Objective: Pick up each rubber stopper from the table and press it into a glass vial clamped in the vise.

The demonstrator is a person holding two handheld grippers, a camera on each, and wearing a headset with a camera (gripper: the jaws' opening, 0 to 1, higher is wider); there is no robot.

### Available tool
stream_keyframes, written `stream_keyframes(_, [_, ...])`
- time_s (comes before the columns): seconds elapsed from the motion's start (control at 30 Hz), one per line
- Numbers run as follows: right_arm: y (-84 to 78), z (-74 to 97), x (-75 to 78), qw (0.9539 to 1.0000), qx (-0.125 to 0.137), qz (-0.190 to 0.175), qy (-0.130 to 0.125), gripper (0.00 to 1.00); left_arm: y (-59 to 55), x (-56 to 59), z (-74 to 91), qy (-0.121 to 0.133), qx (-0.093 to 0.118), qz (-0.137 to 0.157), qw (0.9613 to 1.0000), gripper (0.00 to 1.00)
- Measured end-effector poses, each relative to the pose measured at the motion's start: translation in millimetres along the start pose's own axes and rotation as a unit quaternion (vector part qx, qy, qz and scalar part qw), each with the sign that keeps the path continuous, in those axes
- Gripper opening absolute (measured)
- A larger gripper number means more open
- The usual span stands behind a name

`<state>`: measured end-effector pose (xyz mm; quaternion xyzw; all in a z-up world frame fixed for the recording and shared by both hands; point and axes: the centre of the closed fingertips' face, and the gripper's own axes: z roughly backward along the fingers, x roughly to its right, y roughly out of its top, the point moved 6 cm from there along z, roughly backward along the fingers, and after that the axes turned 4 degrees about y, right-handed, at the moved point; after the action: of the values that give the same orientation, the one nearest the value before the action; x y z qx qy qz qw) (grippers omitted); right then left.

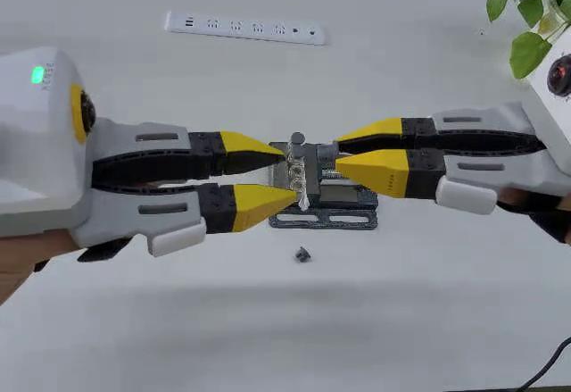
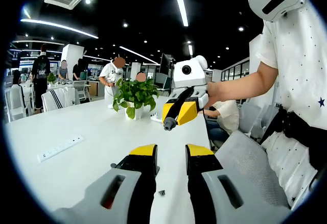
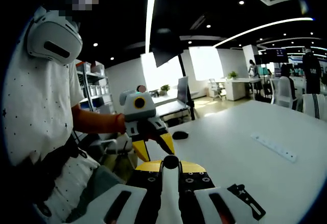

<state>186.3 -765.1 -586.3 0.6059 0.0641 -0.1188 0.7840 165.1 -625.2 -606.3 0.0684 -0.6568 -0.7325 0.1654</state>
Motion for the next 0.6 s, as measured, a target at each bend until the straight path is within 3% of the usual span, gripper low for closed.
stream_keyframes(0.33, [3.3,-3.5,24.3,0.9981,-0.056,0.008,-0.023,0.06,-22.5,-10.8,4.5,0.029,-0.029,-0.013,0.9991,0.39])
stream_keyframes(0.6, [-2.8,-8.4,46.4,0.9904,-0.131,0.006,-0.044,0.06,-41.9,-17.7,6.4,0.045,-0.058,-0.023,0.9970,0.53])
